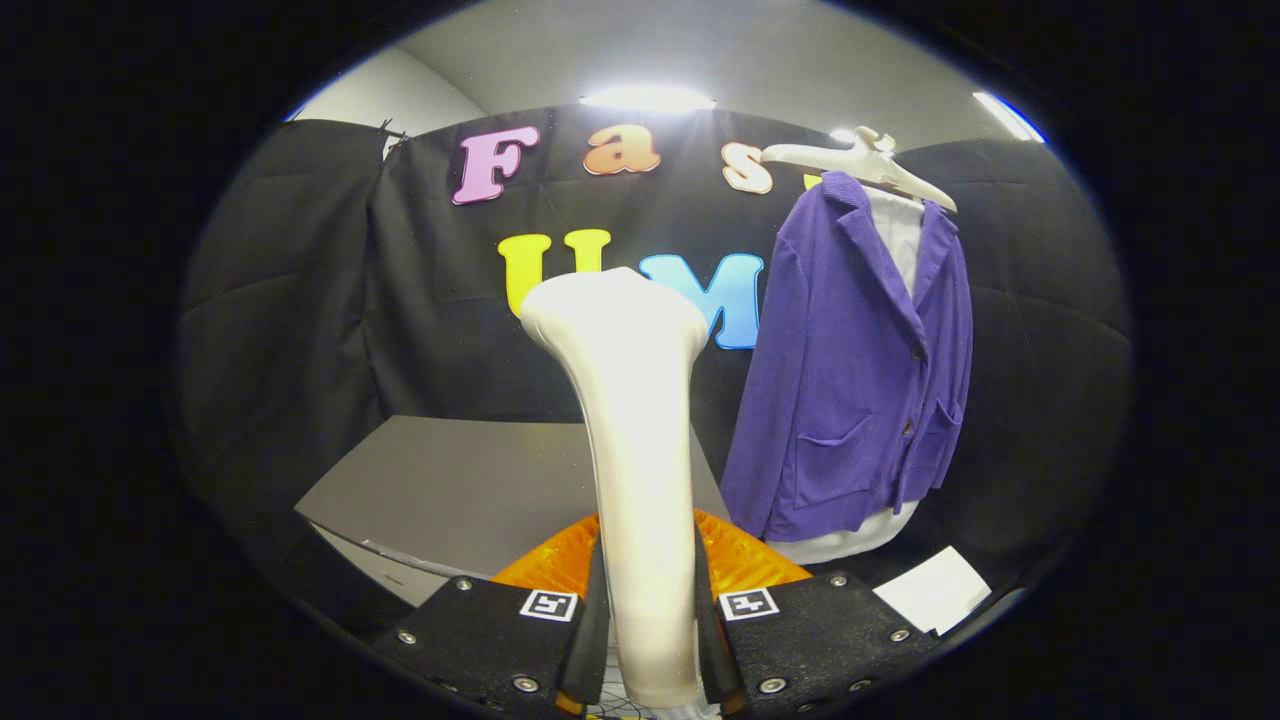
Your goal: Iron the clothes twice with a garment steamer, once on the left side and once on the right side.
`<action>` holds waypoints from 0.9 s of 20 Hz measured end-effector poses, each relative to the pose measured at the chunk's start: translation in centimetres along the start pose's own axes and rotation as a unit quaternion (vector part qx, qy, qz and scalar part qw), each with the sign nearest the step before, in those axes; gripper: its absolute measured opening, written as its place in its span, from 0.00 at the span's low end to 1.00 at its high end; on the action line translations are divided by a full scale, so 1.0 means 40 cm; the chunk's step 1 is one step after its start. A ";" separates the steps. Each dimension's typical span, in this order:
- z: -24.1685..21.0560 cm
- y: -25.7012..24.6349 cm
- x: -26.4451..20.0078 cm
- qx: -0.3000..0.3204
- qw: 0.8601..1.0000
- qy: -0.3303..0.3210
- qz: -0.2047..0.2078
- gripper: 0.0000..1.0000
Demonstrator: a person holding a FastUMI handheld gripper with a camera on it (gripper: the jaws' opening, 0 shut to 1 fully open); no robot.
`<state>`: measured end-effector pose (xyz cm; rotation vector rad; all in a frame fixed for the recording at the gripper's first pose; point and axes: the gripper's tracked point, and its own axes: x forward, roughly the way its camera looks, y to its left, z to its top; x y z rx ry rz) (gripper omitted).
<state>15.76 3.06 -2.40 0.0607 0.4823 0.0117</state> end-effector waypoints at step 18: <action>-0.206 -0.253 -0.335 -0.028 0.997 -0.066 -0.038 0.37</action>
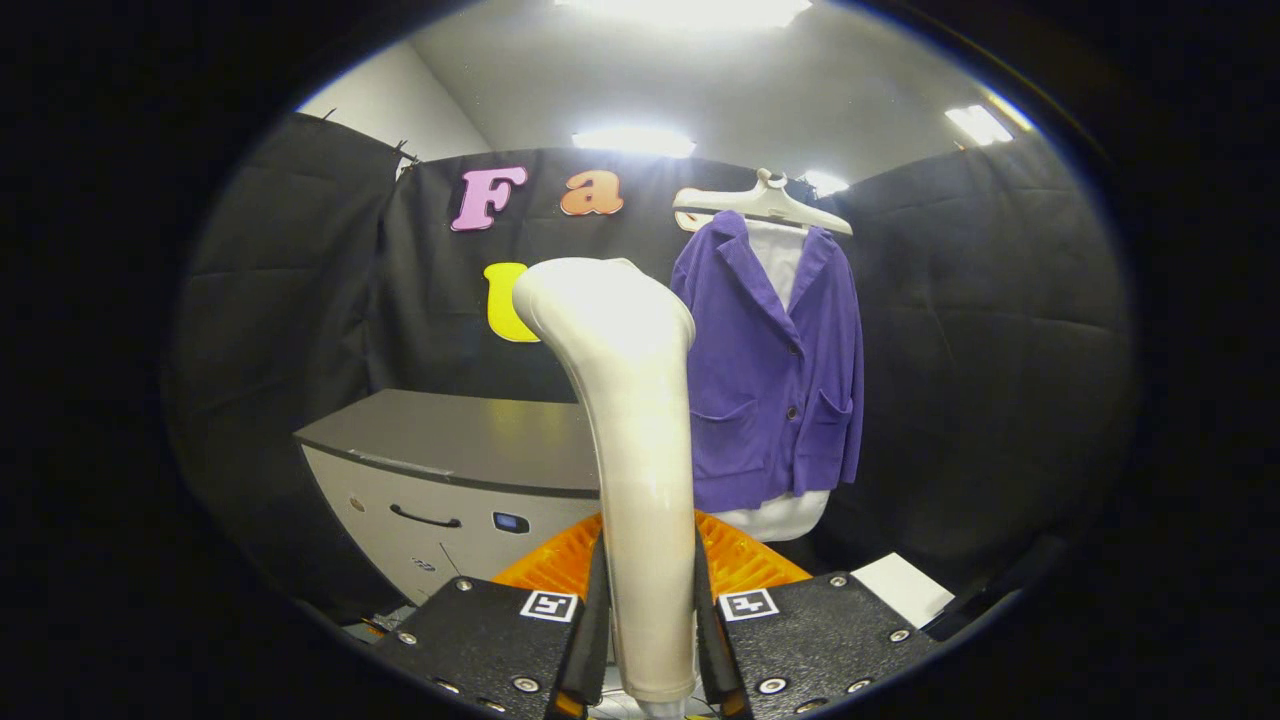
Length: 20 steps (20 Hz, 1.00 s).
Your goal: Iron the clothes twice with a garment steamer, once on the left side and once on the right side.
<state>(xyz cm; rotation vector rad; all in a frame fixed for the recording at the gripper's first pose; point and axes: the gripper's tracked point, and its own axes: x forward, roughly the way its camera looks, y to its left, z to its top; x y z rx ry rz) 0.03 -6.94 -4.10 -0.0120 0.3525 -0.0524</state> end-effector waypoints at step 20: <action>0.303 -0.153 0.145 0.008 0.990 -0.108 -0.092 0.37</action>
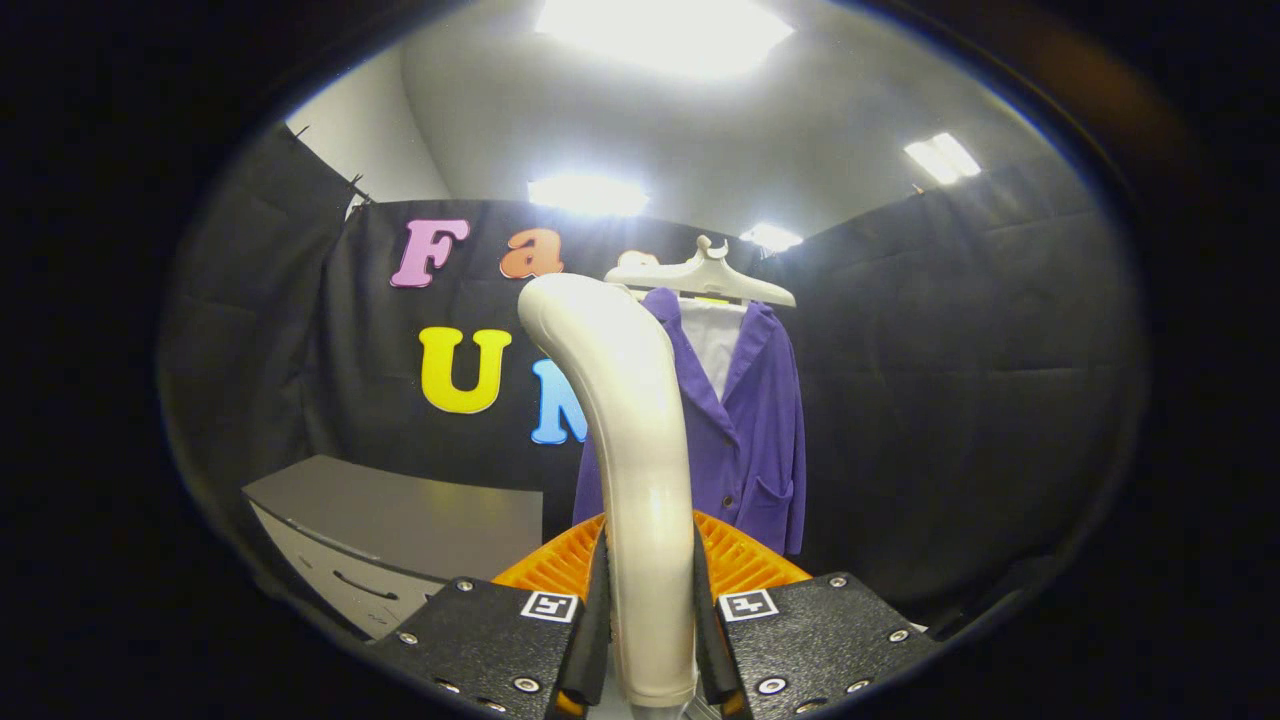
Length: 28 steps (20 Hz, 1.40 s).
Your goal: Iron the clothes twice with a garment steamer, once on the left side and once on the right side.
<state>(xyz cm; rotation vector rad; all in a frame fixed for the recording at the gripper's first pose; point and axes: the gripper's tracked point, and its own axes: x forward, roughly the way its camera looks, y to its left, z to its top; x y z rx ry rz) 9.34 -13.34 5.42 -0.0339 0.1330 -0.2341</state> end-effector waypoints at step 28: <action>-0.020 -0.095 0.552 -0.016 0.992 0.007 -0.122 0.37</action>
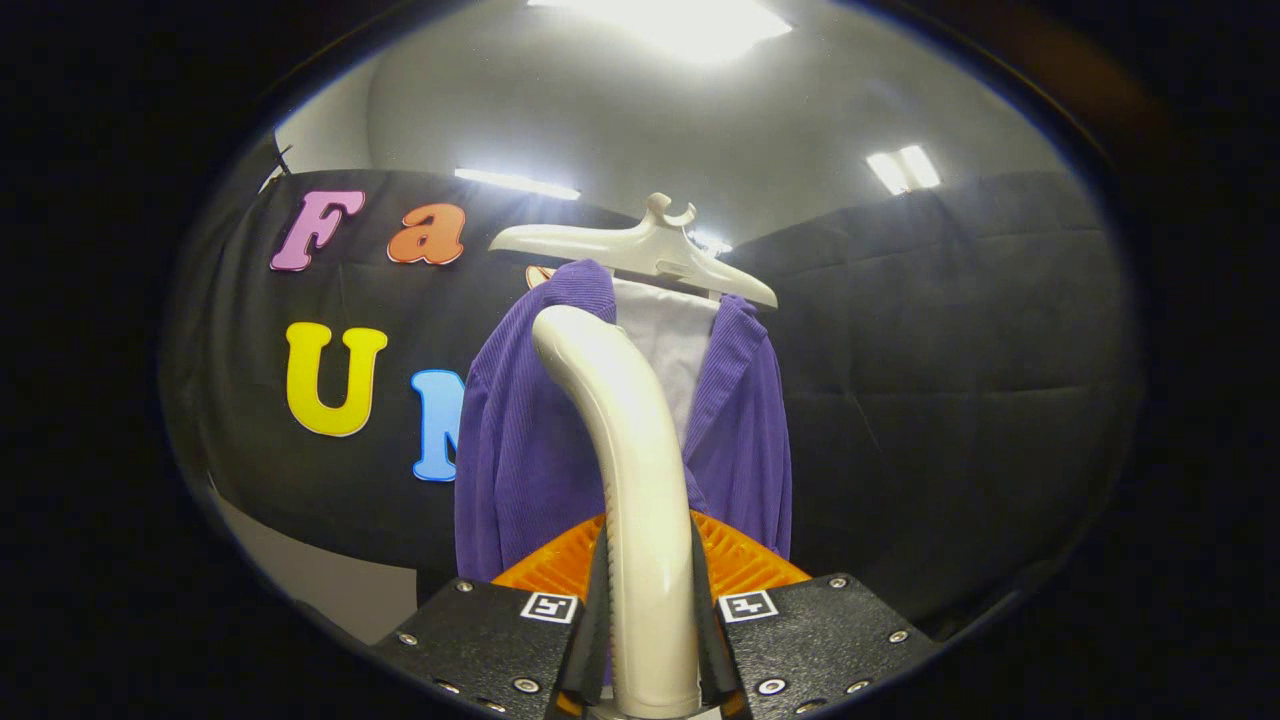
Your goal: Iron the clothes twice with a garment steamer, once on the left side and once on the right side.
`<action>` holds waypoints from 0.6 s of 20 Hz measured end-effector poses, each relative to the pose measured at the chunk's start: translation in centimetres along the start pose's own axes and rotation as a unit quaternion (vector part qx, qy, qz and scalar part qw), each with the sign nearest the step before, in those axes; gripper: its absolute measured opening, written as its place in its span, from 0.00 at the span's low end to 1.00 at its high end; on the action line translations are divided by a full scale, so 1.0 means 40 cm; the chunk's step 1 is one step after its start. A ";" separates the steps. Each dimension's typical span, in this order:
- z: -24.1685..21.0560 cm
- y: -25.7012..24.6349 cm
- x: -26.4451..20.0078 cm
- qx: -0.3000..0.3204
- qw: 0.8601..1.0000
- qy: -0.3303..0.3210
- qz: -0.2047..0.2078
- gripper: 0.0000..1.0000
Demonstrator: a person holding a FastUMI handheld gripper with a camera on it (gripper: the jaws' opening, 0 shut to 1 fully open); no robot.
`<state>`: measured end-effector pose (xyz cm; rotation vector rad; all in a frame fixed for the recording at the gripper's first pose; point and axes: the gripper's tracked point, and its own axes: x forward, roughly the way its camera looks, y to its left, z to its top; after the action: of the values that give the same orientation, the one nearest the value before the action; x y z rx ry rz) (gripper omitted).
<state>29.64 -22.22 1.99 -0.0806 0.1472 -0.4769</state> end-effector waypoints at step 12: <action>-0.256 0.010 -0.029 -0.025 0.997 0.078 -0.001 0.37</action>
<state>27.17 -21.75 -8.02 -0.0935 0.3121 -0.4810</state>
